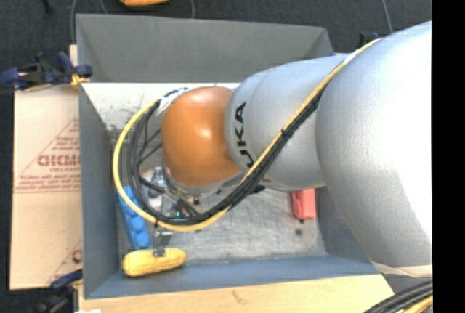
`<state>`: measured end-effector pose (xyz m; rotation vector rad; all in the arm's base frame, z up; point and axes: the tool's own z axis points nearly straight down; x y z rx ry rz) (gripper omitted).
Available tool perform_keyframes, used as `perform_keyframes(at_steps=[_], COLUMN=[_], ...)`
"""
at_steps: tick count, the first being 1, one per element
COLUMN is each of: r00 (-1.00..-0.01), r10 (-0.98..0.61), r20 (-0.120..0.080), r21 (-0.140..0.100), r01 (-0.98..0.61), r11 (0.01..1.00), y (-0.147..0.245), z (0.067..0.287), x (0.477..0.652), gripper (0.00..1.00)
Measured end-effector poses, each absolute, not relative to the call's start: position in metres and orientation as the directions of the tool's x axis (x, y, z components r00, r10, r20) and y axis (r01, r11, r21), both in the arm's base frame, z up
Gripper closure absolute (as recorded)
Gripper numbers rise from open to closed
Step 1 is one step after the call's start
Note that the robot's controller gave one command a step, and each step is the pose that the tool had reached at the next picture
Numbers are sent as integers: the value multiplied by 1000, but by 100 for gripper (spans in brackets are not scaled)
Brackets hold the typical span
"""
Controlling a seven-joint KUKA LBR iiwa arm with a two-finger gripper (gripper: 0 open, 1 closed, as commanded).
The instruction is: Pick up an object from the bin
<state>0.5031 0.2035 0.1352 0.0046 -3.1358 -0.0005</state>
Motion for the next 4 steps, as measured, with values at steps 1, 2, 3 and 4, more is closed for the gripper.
perform_keyframes(at_steps=[1,2,3,4], r00=[-1000,-977,-977,-970], r10=[0,-215,-214,-244], r20=[-2,0,0,4], r21=[2,-1,-1,-1], r01=[0,-215,-214,-244], r11=[1000,977,977,970], y=[203,223,223,213], z=[139,84,84,148], x=[505,474,474,483], gripper=[0,100,100,100])
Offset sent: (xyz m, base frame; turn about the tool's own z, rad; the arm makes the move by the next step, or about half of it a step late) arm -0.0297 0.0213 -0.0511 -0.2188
